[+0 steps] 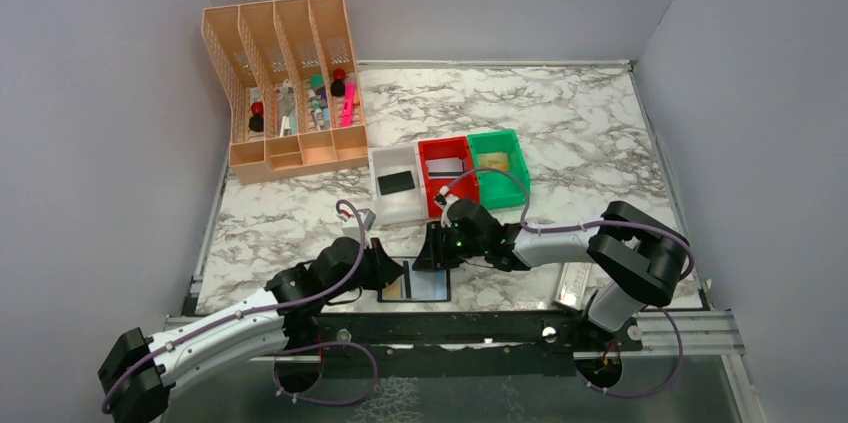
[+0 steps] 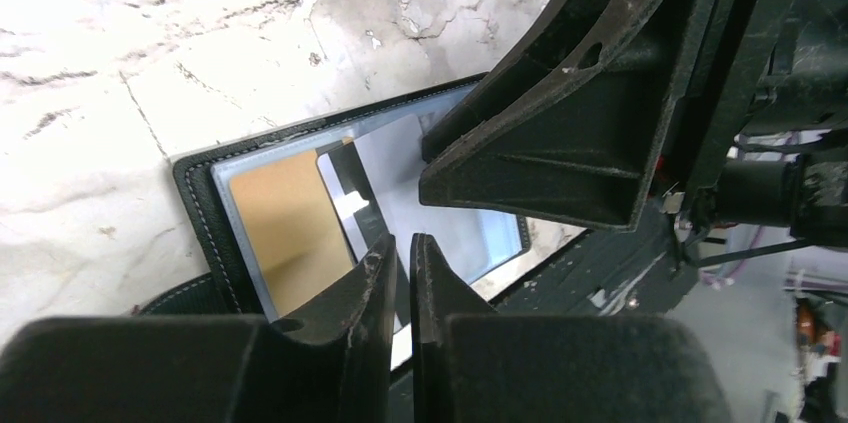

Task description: Take the credit cards out of the card holder

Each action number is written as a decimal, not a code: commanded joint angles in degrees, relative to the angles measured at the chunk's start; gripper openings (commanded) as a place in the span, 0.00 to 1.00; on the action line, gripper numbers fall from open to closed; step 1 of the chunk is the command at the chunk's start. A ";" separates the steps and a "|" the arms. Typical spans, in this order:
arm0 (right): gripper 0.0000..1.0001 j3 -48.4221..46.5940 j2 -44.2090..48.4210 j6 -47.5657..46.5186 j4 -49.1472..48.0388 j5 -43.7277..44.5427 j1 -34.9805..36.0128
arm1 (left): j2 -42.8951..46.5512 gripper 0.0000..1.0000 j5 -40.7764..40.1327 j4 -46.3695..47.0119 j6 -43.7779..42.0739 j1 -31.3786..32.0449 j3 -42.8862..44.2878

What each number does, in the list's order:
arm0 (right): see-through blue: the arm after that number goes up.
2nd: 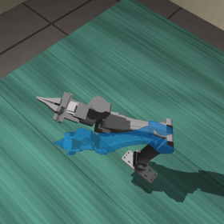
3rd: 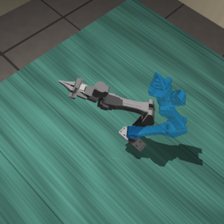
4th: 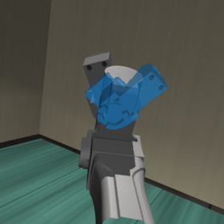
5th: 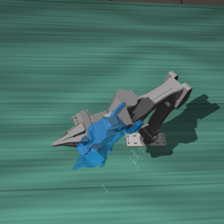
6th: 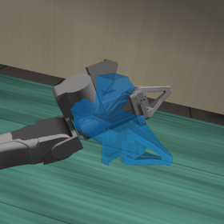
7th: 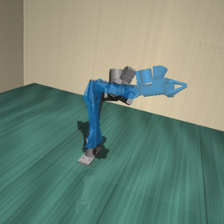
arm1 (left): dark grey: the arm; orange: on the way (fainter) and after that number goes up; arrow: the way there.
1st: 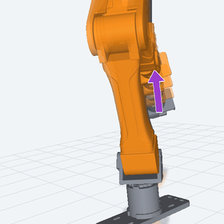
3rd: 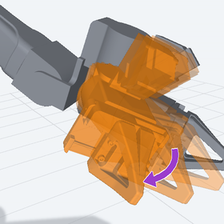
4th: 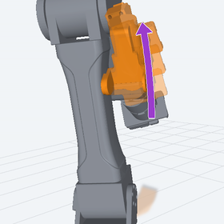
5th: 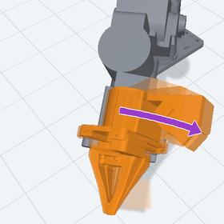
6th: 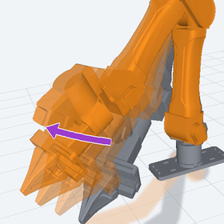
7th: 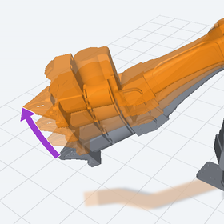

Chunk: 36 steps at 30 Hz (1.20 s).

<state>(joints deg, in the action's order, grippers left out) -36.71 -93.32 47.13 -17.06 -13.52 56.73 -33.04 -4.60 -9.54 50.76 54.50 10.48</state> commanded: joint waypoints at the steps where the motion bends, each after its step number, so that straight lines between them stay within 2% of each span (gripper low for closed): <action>1: 0.38 1.23 -0.44 -0.63 6.41 3.21 0.31 | -1.45 0.22 0.54 2.96 -0.14 0.34 -0.47; 6: 0.38 1.06 1.12 -0.99 6.45 2.70 0.26 | -5.97 0.34 1.45 6.48 0.72 0.34 -1.58; 8: 0.38 0.86 2.34 -1.51 6.54 1.92 0.27 | -7.69 0.36 1.08 6.74 0.80 0.34 -1.56; 16: 0.39 1.22 7.84 -2.86 7.03 0.54 0.31 | -10.60 0.37 0.71 7.11 1.08 0.34 -1.77; 29: 0.38 2.10 0.05 -1.13 3.55 -2.30 0.31 | -8.96 0.37 2.30 7.86 2.09 0.34 -3.41; 36: 0.36 3.88 -0.37 0.85 1.50 -2.04 0.30 | -7.63 0.37 5.18 11.24 3.82 0.34 -6.11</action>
<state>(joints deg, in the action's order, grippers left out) -34.94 -91.90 47.11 -16.99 -15.38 56.66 -41.39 -2.44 -0.56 52.99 54.50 6.90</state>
